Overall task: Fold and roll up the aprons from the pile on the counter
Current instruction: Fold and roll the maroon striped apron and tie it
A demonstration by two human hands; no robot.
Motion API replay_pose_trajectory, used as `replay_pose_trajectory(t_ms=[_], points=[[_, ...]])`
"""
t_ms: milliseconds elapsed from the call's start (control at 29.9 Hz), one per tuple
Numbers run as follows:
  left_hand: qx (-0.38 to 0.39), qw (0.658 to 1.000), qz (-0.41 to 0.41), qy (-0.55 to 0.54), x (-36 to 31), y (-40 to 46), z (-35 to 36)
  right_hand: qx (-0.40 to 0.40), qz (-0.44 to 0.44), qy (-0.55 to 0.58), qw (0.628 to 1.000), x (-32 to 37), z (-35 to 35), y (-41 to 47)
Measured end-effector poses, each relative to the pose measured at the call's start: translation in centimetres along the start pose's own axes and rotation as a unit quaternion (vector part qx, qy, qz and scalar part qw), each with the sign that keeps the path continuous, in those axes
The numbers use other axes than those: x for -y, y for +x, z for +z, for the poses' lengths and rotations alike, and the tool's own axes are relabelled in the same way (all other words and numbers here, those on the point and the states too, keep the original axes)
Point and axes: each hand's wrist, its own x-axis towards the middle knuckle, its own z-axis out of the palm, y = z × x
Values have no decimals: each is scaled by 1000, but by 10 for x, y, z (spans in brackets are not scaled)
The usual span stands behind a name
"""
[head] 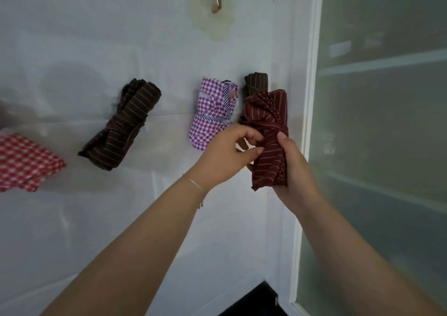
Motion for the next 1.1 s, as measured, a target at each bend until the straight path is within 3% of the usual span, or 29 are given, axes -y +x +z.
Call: replay_pose_trajectory(t_ms=[167,268,335,402,502,569,670,770,937,1105], points=[[18,984,78,158,-19,53,-37,25,-69,-47,996,39,22,43],[-73,939,187,280,-25,78,-51,52,-104,-60,991,63,33,70],[-119,925,216,289,-31,101,-61,84,-125,-68,986,82,41,92],[-128,947,188,226,-39,126,-72,104,-148,-86,980,102,52,112],[-75,993,57,68,-51,163,-91,99,-196,-127,967,129,67,147],[-38,997,19,64,-58,190,-109,98,-219,-143,960,146,76,174],[-23,961,70,267,-59,226,-135,107,-224,-148,957,153,86,209],[-101,908,107,392,-48,262,-151,103,-242,-154,952,157,100,240],[-221,882,145,391,-33,274,-150,104,-298,-217,924,165,111,266],[-228,867,158,413,-26,278,-152,113,-283,-205,930,162,115,284]])
